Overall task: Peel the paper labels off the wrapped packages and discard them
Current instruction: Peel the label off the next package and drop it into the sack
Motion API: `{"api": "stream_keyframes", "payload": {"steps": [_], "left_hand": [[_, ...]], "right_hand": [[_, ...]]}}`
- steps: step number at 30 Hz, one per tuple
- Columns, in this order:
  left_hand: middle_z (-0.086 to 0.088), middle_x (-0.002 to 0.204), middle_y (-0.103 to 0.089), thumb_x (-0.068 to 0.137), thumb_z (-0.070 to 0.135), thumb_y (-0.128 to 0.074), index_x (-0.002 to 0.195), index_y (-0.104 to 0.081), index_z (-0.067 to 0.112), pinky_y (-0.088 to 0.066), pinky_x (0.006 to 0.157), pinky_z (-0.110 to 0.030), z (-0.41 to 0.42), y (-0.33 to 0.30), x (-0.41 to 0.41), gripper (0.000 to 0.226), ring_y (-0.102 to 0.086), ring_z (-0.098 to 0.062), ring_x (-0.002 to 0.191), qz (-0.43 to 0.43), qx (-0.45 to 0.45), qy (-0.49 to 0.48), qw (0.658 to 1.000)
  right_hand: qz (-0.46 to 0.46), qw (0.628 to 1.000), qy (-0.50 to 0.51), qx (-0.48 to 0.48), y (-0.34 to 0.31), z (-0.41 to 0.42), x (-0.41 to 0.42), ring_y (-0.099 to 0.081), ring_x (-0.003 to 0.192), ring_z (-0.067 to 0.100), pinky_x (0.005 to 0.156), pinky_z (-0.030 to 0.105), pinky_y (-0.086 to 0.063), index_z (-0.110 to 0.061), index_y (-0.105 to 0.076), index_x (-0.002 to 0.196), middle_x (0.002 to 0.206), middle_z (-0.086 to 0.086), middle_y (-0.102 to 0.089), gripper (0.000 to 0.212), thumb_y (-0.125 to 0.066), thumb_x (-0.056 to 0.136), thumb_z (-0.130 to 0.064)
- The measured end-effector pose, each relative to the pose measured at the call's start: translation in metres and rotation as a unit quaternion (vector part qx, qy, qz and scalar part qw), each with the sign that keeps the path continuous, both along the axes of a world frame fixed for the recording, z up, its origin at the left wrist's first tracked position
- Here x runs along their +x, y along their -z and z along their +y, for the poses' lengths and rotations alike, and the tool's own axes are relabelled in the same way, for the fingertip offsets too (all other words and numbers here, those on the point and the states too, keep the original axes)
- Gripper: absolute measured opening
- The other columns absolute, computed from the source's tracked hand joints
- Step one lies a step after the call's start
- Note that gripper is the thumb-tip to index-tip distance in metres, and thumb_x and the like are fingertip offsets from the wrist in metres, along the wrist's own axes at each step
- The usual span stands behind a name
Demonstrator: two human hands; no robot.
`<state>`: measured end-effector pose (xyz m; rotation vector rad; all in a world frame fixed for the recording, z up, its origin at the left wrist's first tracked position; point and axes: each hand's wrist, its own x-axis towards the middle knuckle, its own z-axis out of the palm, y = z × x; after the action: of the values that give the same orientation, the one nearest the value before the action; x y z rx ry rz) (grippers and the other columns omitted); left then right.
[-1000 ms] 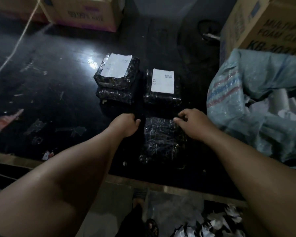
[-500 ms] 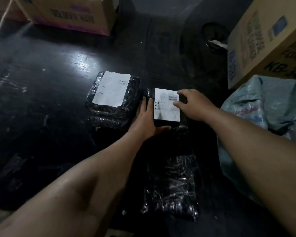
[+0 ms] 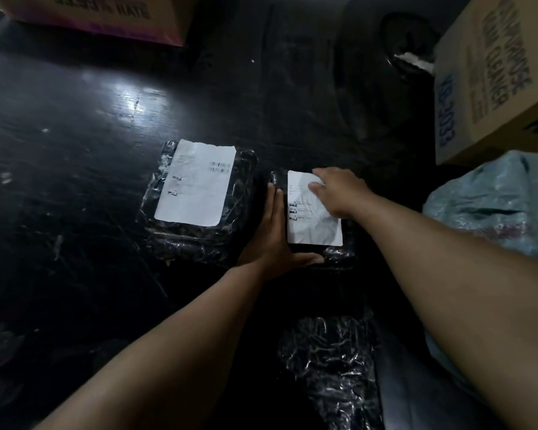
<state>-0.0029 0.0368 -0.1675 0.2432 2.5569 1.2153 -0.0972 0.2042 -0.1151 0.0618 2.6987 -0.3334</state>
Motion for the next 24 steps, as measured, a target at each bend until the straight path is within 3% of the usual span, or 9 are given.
{"api": "stream_keyframes", "payload": {"steps": [4,7,12,17,20,22,24], "left_hand": [[0.013,0.157,0.039,0.059,0.063,-0.087,0.158,0.016,0.013,-0.005,0.125,-0.034,0.000,0.000,0.001,0.151,0.026,-0.004,0.148,-0.003,0.010,0.001,1.000],[0.013,0.156,0.041,0.059,0.063,-0.087,0.157,0.018,0.014,-0.002,0.124,-0.029,-0.001,-0.002,0.001,0.152,0.027,-0.002,0.147,-0.016,0.011,0.001,1.000],[0.013,0.156,0.042,0.060,0.064,-0.086,0.156,0.021,0.015,0.002,0.120,-0.025,0.000,-0.006,0.002,0.152,0.031,0.001,0.144,-0.029,-0.002,0.001,1.000],[0.014,0.155,0.041,0.061,0.061,-0.087,0.157,0.019,0.014,0.004,0.114,-0.017,0.000,-0.009,0.003,0.151,0.038,0.013,0.133,-0.028,-0.009,0.003,1.000],[0.015,0.156,0.041,0.061,0.060,-0.088,0.157,0.018,0.015,0.001,0.116,-0.019,-0.001,-0.010,0.003,0.151,0.035,0.011,0.136,-0.035,-0.005,0.003,0.999],[0.014,0.157,0.040,0.061,0.059,-0.089,0.157,0.018,0.015,0.000,0.117,-0.020,-0.001,-0.011,0.004,0.150,0.035,0.012,0.136,-0.036,-0.003,0.005,0.999],[0.014,0.157,0.040,0.061,0.059,-0.088,0.157,0.019,0.015,0.003,0.114,-0.017,-0.001,-0.011,0.004,0.150,0.039,0.017,0.130,-0.037,-0.006,0.009,0.999]], "right_hand": [[0.014,1.000,0.007,-0.024,0.001,0.002,-0.005,-0.042,0.132,0.032,0.107,0.044,-0.037,-0.022,-0.049,0.140,0.147,0.009,-0.045,0.042,-0.043,0.100,-0.033],[0.038,0.999,-0.007,0.000,0.000,0.003,-0.008,-0.038,0.126,0.032,0.102,0.036,-0.037,-0.019,-0.056,0.133,0.138,0.009,-0.045,0.036,-0.048,0.099,-0.028],[0.059,0.998,0.016,-0.018,-0.006,0.000,-0.011,-0.038,0.128,0.028,0.102,0.038,-0.039,-0.018,-0.064,0.122,0.129,0.006,-0.050,0.030,-0.060,0.094,-0.027],[0.074,0.993,0.065,-0.069,-0.005,0.003,-0.012,-0.052,0.121,0.024,0.094,0.037,-0.049,-0.024,-0.073,0.099,0.107,0.002,-0.068,0.014,-0.070,0.086,-0.028],[0.087,0.989,0.086,-0.080,-0.004,0.002,-0.009,-0.044,0.129,0.021,0.095,0.034,-0.047,-0.027,-0.073,0.093,0.111,0.004,-0.067,0.009,-0.071,0.085,-0.029],[0.090,0.988,0.083,-0.090,-0.005,0.003,-0.009,-0.053,0.120,0.021,0.086,0.030,-0.047,-0.025,-0.073,0.094,0.103,0.001,-0.065,0.008,-0.070,0.087,-0.027],[0.095,0.987,0.081,-0.097,-0.007,0.004,-0.010,-0.060,0.098,0.017,0.075,0.027,-0.045,-0.022,-0.073,0.096,0.099,-0.003,-0.059,0.010,-0.066,0.091,-0.026]]}}
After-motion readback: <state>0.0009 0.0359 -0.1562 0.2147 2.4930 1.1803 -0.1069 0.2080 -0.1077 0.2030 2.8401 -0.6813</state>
